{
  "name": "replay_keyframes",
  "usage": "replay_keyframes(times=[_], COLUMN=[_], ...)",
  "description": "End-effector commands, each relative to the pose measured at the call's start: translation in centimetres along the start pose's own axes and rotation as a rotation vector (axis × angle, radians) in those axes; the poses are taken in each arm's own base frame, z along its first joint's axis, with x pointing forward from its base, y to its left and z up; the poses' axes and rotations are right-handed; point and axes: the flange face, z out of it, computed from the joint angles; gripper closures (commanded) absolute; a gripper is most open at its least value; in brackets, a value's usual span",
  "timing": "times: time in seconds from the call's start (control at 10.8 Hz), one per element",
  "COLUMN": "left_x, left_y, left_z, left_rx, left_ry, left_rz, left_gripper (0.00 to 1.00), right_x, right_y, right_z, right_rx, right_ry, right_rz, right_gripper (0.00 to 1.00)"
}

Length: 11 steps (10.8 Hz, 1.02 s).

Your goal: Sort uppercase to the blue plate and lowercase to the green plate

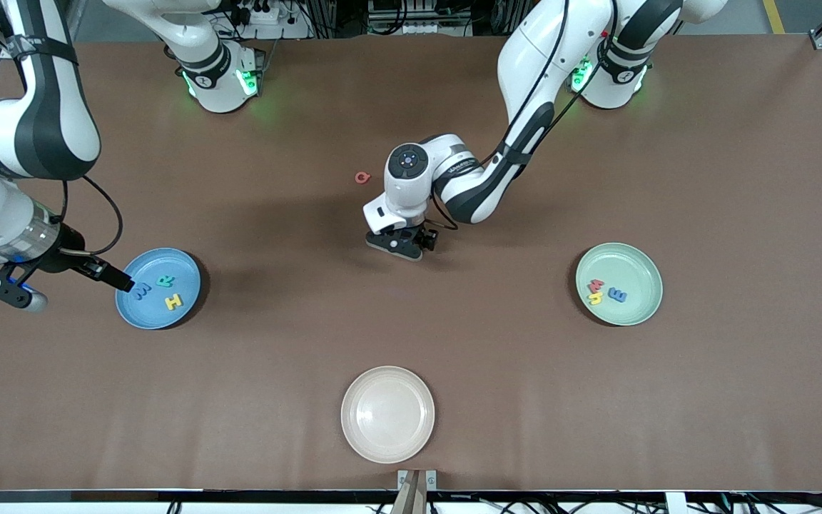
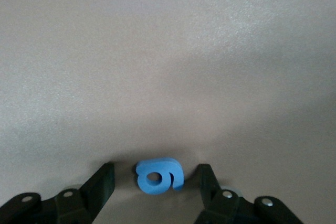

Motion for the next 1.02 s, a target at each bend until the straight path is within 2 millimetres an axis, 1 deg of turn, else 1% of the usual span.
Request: replay_keyframes(times=[0.0, 0.09, 0.18, 0.37, 0.46, 0.65, 0.92], left_x=[-0.3, -0.2, -0.1, -0.3, -0.2, -0.2, -0.2], left_y=[1.0, 1.0, 0.7, 0.9, 0.8, 0.8, 0.8], left_z=[1.4, 1.4, 1.5, 1.5, 1.6, 1.5, 1.5], left_rx=[0.019, 0.019, 0.024, 0.025, 0.027, 0.028, 0.030], left_ry=[0.012, 0.014, 0.014, 0.015, 0.014, 0.016, 0.015], left_rz=[-0.004, -0.005, -0.006, -0.002, -0.003, -0.004, -0.001], left_gripper=[0.33, 0.37, 0.40, 0.47, 0.50, 0.57, 0.70], right_x=[0.5, 0.5, 0.8, 1.5, 1.8, 2.2, 2.2], right_y=[0.4, 1.2, 1.7, 2.7, 2.7, 3.3, 3.2], right_z=[-0.4, -0.6, -0.7, -0.9, -1.1, -1.0, -0.8], right_rx=[-0.003, -0.006, -0.005, -0.003, 0.000, 0.000, -0.001], right_ry=[0.009, 0.006, 0.009, 0.023, 0.029, 0.039, 0.037], right_rz=[-0.003, 0.009, 0.021, 0.037, 0.039, 0.048, 0.047], right_gripper=[0.00, 0.00, 0.00, 0.00, 0.00, 0.00, 0.00])
